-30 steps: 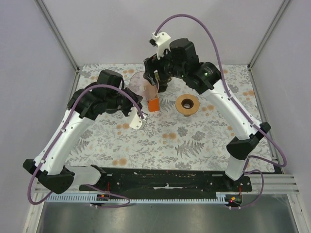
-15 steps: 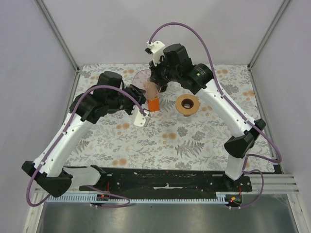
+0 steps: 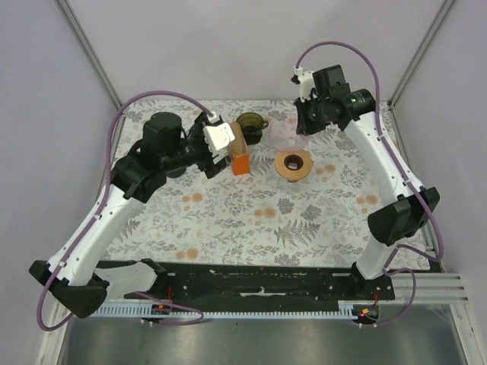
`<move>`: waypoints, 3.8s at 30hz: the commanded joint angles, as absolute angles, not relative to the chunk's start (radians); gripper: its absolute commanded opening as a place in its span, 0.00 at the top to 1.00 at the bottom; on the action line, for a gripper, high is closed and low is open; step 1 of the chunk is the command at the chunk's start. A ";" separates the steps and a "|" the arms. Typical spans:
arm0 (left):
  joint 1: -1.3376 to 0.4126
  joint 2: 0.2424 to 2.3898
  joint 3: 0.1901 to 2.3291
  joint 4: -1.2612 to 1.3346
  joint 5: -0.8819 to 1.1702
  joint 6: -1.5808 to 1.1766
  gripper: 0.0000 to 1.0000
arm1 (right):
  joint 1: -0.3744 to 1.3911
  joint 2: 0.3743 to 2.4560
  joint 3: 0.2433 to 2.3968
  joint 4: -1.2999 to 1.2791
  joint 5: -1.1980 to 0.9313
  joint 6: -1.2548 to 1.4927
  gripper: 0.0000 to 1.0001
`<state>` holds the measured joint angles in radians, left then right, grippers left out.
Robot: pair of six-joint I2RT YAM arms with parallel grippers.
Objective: Place the coffee filter in the dripper
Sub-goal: Place the coffee dripper in the dripper holder.
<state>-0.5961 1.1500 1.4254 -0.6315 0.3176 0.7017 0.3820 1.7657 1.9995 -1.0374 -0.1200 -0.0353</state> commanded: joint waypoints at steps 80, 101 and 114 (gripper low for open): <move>-0.650 2.082 1.899 -0.718 0.270 -0.364 0.98 | 0.273 1.927 1.641 -0.862 -0.339 0.052 1.00; -0.626 2.120 1.772 -0.704 0.143 -0.184 0.98 | 0.327 1.968 1.617 -0.914 -0.138 0.080 1.00; -0.627 2.085 1.952 -0.726 0.279 -0.173 0.95 | 0.327 1.915 1.670 -0.925 -0.179 0.077 0.87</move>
<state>-0.6163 1.9842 1.8919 -0.5198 0.2405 -0.2379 0.2768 1.8320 1.7035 -0.8276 -0.2554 0.1890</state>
